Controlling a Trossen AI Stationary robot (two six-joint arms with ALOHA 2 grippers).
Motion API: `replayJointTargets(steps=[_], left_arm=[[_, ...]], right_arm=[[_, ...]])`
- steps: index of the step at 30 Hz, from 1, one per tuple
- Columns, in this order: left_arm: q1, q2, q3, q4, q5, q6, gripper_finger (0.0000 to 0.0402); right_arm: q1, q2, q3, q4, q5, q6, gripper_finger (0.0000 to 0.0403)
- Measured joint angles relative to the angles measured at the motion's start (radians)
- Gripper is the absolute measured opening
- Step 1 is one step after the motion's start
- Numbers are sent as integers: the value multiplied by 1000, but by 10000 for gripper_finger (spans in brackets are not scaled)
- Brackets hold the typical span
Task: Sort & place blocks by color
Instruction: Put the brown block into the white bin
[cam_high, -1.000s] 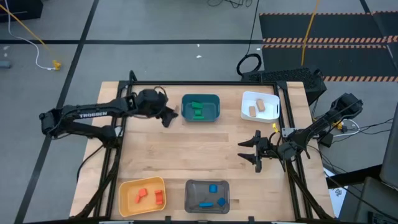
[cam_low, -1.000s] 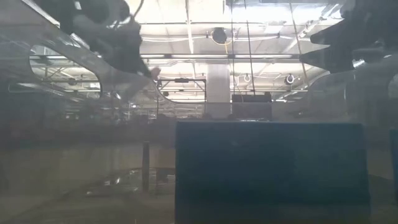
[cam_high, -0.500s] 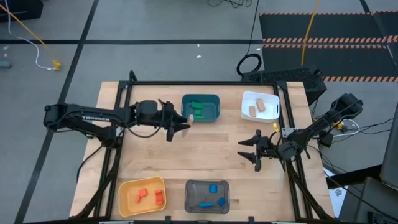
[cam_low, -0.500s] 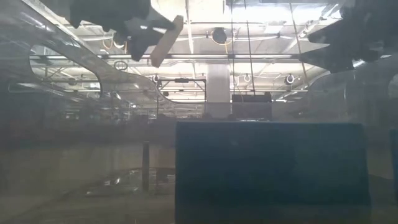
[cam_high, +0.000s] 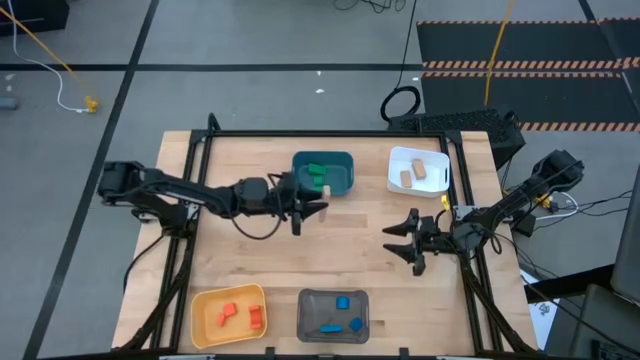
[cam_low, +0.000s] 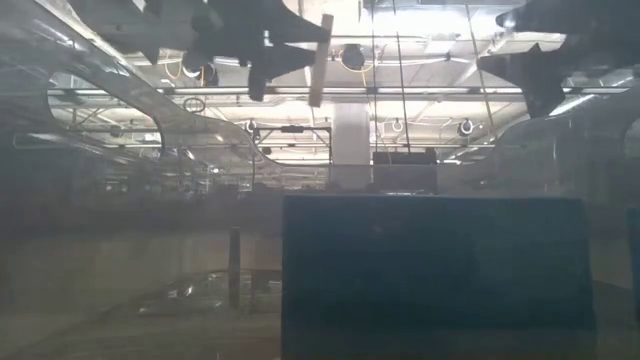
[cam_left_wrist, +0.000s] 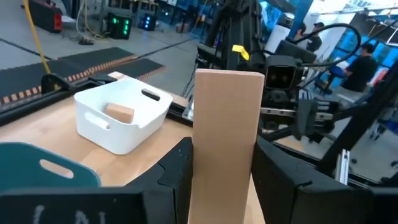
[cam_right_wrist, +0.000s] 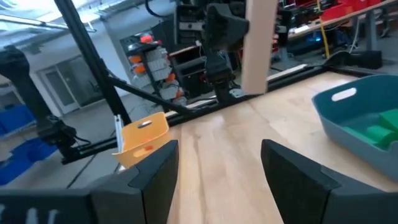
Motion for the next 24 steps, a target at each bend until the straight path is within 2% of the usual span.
replayJointTargets(steps=[5, 12, 15, 24], left_arm=[[0, 86, 0, 116, -4, -2, 131], [0, 122, 0, 196, -4, -2, 131], [0, 121, 0, 207, -4, 11, 131], [-3, 139, 0, 310, -20, 21, 131]], right_arm=[[0, 0, 0, 3, -37, 62, 222], [-35, 0, 0, 112, 51, 107, 222], [-68, 11, 0, 182, 54, 106, 222], [-165, 163, 50, 345, -38, 44, 222]])
